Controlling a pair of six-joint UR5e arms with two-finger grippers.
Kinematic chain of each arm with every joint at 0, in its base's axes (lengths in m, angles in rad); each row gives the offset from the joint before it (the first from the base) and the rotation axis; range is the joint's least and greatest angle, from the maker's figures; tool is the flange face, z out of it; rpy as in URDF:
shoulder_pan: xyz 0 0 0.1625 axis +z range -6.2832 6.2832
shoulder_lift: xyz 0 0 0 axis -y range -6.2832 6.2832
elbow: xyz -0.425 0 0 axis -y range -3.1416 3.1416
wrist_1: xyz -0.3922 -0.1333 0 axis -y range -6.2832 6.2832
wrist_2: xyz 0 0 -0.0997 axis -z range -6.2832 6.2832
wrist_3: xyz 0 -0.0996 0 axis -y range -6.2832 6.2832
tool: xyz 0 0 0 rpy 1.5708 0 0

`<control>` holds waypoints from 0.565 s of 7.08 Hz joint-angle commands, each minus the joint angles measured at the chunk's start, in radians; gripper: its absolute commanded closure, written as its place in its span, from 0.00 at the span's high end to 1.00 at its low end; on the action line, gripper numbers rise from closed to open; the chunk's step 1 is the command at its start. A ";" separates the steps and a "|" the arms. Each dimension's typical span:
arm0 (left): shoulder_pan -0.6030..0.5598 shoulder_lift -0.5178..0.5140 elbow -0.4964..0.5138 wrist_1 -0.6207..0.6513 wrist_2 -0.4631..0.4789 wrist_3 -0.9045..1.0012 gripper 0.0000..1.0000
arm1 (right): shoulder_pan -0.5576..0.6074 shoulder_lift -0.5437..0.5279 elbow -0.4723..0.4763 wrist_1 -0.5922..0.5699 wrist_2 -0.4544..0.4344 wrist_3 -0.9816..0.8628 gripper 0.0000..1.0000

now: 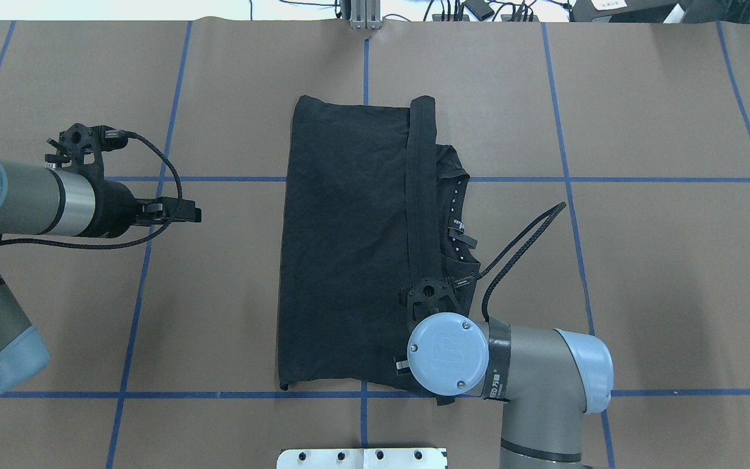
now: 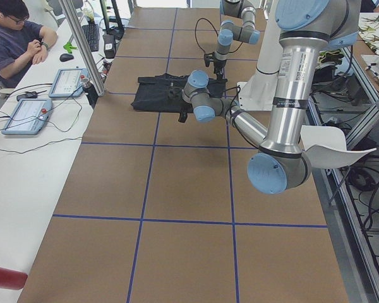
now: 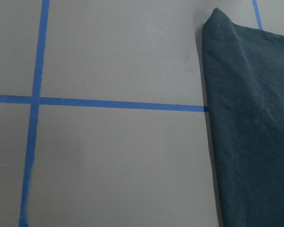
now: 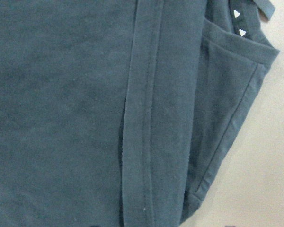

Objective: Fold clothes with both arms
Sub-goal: 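Lower the right gripper onto the folded shirt's edge nearest the robot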

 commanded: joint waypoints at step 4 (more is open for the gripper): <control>0.003 -0.012 0.008 0.000 -0.022 -0.005 1.00 | -0.036 0.001 0.000 -0.051 0.019 -0.060 0.75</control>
